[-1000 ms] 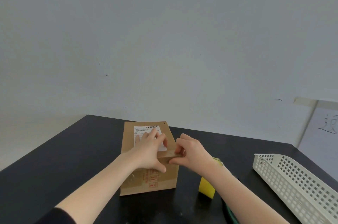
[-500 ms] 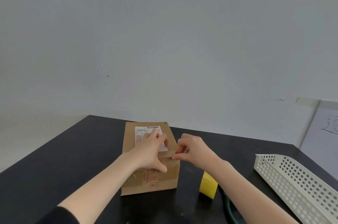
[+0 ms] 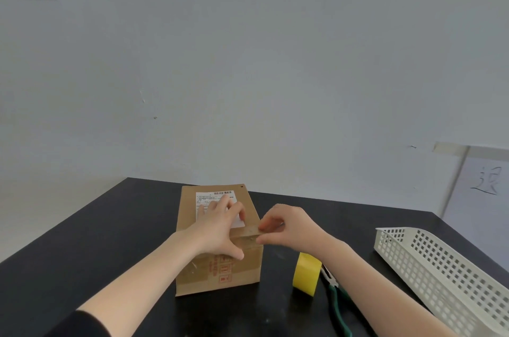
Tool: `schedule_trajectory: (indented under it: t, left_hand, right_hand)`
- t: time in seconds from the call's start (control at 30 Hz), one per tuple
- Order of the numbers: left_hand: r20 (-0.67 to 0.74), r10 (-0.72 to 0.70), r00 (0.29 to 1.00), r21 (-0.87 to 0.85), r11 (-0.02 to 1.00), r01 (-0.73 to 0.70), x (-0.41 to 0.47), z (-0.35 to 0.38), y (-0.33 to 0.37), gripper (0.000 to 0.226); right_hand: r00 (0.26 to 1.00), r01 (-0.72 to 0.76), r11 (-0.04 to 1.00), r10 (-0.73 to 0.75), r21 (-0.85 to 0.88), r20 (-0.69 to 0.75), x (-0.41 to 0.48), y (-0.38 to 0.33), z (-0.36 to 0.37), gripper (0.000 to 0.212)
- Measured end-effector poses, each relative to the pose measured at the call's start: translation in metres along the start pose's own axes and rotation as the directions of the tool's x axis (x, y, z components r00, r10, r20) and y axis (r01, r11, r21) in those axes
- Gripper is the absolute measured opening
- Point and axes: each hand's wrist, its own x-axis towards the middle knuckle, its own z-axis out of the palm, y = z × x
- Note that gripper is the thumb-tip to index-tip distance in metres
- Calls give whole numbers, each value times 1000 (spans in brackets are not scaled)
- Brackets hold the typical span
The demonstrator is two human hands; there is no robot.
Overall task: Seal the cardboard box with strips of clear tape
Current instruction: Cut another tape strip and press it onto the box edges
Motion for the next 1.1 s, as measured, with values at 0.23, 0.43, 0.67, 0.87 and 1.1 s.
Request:
schedule_trajectory:
  t: [0.23,0.43,0.67,0.87,1.1]
  left_hand:
    - [168,-51,984,2,999,52,6,-27,12,66]
    - [-71,67,995,-245,966,-82,22,-32,58,28]
    - [-48,275,960,-354,894,-274,48,-8,111,30]
    - [-49,313,948,-380,872,-308,58,12,127,29]
    - [-130,276,952,-408,860,-305,62,26,134,14]
  right_hand:
    - [927,-139,990,144,39,-346,-47,34,-43,11]
    - [884,-340,937,292,-74,-365,-87,87,-59,7]
    - [896,-433,900,424,-46,-130,-121,127,-46,27]
    - [896,-442,896,440,-43,-57,-133,144,-35,41]
    - [901,-416,908,418,37,-118,-130,153,-19,33]
